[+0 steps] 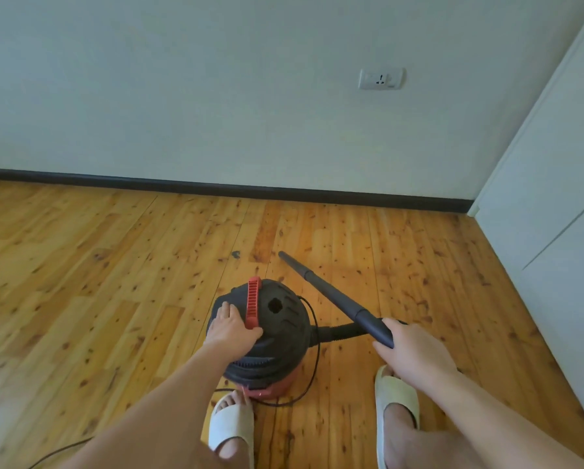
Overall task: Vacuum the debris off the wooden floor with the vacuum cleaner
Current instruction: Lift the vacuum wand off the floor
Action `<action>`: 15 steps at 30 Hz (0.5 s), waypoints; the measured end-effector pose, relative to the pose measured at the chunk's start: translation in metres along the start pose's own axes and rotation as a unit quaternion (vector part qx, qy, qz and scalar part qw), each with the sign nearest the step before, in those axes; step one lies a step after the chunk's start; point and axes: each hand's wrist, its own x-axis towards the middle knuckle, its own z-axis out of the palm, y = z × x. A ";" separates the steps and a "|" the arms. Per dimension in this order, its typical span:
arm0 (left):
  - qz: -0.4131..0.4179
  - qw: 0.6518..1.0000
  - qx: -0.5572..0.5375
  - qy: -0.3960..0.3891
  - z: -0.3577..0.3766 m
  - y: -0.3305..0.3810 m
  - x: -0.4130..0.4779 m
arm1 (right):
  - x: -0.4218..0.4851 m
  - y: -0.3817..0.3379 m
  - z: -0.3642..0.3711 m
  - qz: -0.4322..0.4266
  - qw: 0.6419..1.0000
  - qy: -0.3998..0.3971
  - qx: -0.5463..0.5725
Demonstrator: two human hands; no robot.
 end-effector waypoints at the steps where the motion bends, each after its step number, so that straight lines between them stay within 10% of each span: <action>1: -0.001 1.000 0.019 -0.011 0.000 -0.004 0.005 | 0.003 -0.002 0.001 -0.004 1.000 0.003 -0.002; 9: 0.035 0.989 0.142 -0.019 -0.001 -0.003 0.007 | 0.016 -0.007 -0.001 0.001 0.996 0.029 0.089; 15: -0.001 0.986 -0.155 0.062 -0.018 0.017 -0.032 | -0.018 -0.016 -0.026 0.003 0.992 0.049 0.120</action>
